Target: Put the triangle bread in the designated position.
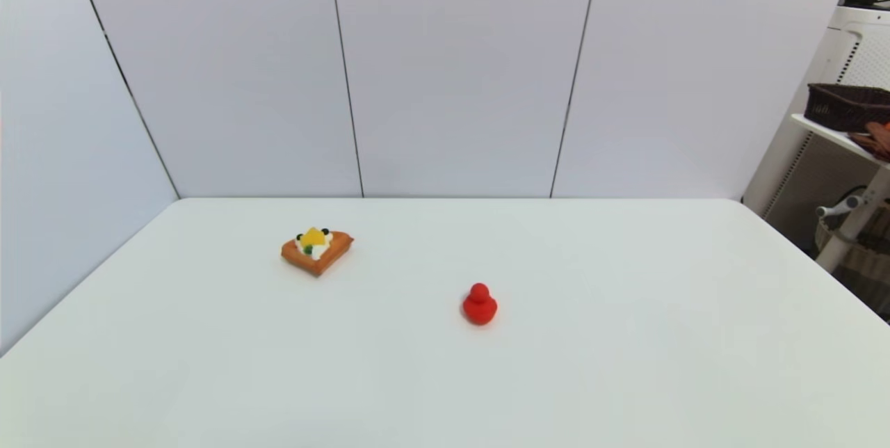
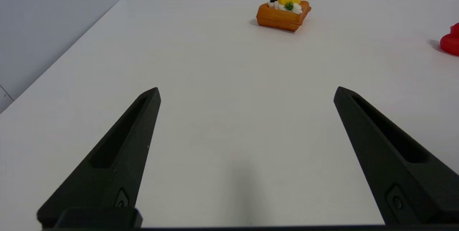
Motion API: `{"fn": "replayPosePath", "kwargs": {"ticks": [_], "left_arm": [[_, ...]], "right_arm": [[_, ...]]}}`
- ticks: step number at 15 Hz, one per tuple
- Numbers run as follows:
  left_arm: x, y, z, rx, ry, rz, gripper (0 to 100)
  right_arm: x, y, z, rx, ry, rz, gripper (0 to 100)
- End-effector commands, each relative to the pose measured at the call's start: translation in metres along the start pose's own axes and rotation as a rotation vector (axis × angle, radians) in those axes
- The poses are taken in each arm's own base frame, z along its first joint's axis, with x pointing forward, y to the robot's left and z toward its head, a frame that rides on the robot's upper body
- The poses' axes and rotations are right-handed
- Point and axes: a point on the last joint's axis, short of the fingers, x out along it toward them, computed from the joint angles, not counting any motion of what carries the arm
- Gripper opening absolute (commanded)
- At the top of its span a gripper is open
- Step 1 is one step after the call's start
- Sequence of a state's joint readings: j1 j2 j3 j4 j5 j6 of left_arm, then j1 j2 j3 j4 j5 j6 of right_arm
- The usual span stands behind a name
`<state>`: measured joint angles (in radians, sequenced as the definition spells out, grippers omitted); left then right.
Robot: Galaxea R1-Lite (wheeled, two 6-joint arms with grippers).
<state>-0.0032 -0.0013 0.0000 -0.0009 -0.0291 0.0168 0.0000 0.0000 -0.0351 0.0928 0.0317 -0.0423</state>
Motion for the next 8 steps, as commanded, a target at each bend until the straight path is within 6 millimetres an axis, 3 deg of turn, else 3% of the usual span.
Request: {"fn": "replayPosePath", "kwargs": {"ticks": [1, 8], "left_arm": [[0.0001, 0.0000, -0.0001, 0.000, 0.002, 0.000, 100], [0.0067, 0.0002, 0.0035, 0.026, 0.099, -0.006, 100]], "right_arm": [[0.0000, 0.0000, 0.0000, -0.001, 0.001, 0.001, 100], [0.0000, 0.0000, 0.0000, -0.001, 0.001, 0.001, 100]]}}
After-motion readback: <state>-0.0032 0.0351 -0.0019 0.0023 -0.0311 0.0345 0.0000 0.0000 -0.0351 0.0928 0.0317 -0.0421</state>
